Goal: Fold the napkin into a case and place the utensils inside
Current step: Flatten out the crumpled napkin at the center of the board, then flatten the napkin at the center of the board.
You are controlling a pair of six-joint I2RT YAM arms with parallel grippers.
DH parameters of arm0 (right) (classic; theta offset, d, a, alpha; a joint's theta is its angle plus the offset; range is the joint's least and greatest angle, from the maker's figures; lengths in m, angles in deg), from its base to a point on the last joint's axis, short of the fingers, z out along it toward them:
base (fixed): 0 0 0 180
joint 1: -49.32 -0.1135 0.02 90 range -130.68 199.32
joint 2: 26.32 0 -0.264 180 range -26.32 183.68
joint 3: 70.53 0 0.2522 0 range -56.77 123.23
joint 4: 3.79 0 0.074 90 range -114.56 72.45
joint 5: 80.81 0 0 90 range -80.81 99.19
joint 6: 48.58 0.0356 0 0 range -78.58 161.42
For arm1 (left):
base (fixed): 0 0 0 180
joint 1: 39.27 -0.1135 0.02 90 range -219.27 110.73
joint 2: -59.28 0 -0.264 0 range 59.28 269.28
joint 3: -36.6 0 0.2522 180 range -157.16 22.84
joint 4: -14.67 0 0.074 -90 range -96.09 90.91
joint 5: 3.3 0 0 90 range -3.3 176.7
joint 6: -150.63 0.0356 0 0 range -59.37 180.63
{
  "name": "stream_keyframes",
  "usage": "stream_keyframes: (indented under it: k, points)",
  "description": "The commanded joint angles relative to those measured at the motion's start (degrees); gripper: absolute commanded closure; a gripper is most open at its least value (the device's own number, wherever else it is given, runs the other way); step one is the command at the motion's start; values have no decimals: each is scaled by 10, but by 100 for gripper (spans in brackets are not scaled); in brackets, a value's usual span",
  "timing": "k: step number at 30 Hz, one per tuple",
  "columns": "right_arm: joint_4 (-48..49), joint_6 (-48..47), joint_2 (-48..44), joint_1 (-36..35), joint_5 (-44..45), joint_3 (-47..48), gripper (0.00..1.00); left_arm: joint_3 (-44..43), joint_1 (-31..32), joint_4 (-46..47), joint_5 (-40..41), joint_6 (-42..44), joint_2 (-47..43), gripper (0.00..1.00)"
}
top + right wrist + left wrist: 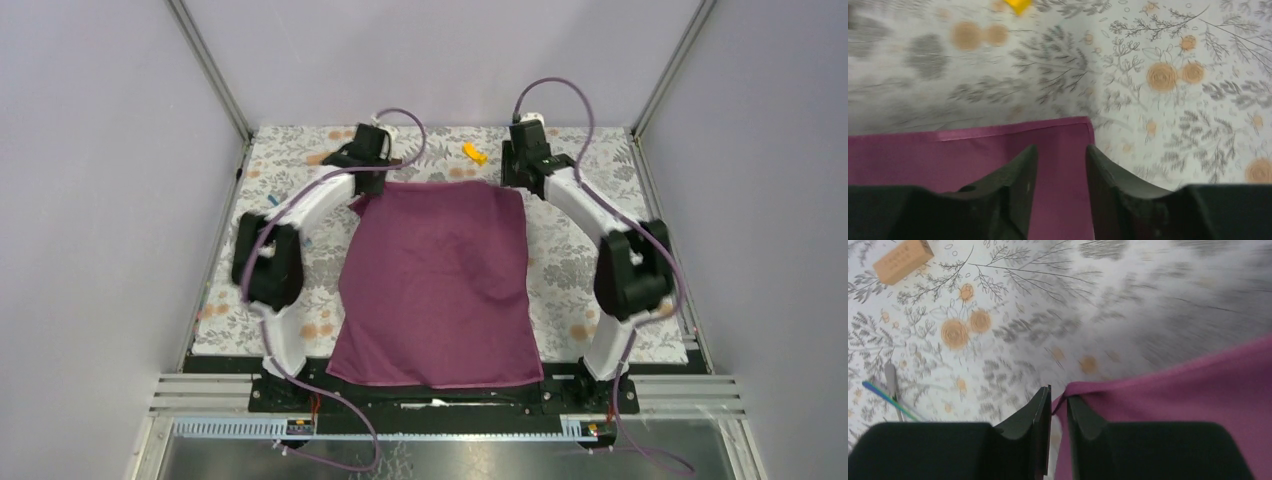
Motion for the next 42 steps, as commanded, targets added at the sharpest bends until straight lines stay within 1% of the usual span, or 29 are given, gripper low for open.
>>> stream_keyframes:
  k: [1,2,3,4,5,6,7,9,10,13,16,18,20,21,23,25,27,31,35,39,42]
  points:
    - [-135,-64,206,30,37,197,46,-204,-24,-91,136,-9,219,71]
    - [-184,-50,231,30,56,251,40,-264,-23,-141,163,-27,251,65]
    - [-203,-48,232,31,46,269,31,-277,-20,-149,172,-28,249,55]
    - [-204,-48,224,32,14,264,24,-253,-15,-123,172,-21,223,37]
    - [-214,-37,216,33,-5,260,22,-218,-12,-86,167,-10,186,28]
    - [-222,-28,205,34,-19,248,21,-189,-11,-61,148,-7,151,25]
    - [-214,-19,189,36,-51,225,20,-163,-11,-45,131,-12,117,23]
    - [-181,2,159,39,-121,169,18,-113,-12,-25,101,-44,60,18]
    - [-164,22,148,45,-141,145,18,-86,-11,-16,94,-59,34,17]
    - [-110,79,136,79,-204,88,19,26,-12,28,26,-114,-36,15]
    - [-78,104,162,91,-283,89,28,122,-13,99,-40,-179,-89,14]
    - [-65,113,192,90,-326,101,34,175,-14,149,-79,-219,-102,14]
    - [-47,122,213,91,-321,107,40,212,-14,193,-108,-255,-101,13]
    - [-45,120,220,91,-301,110,41,222,-15,211,-113,-267,-97,13]
    - [-33,116,230,92,-270,109,41,230,-16,241,-114,-280,-84,14]
    - [-20,117,246,97,-263,108,42,228,-18,267,-104,-284,-70,14]
    - [-20,114,263,104,-261,116,46,224,-26,289,-99,-289,-56,14]
    - [-20,114,279,120,-238,117,46,212,-45,317,-100,-299,-32,15]
    - [-28,125,310,142,-243,132,46,201,-59,336,-96,-313,-6,14]
    - [-46,138,350,164,-267,171,45,196,-73,378,-96,-328,28,14]
    - [-60,135,375,174,-276,208,45,165,-84,371,-93,-341,72,14]
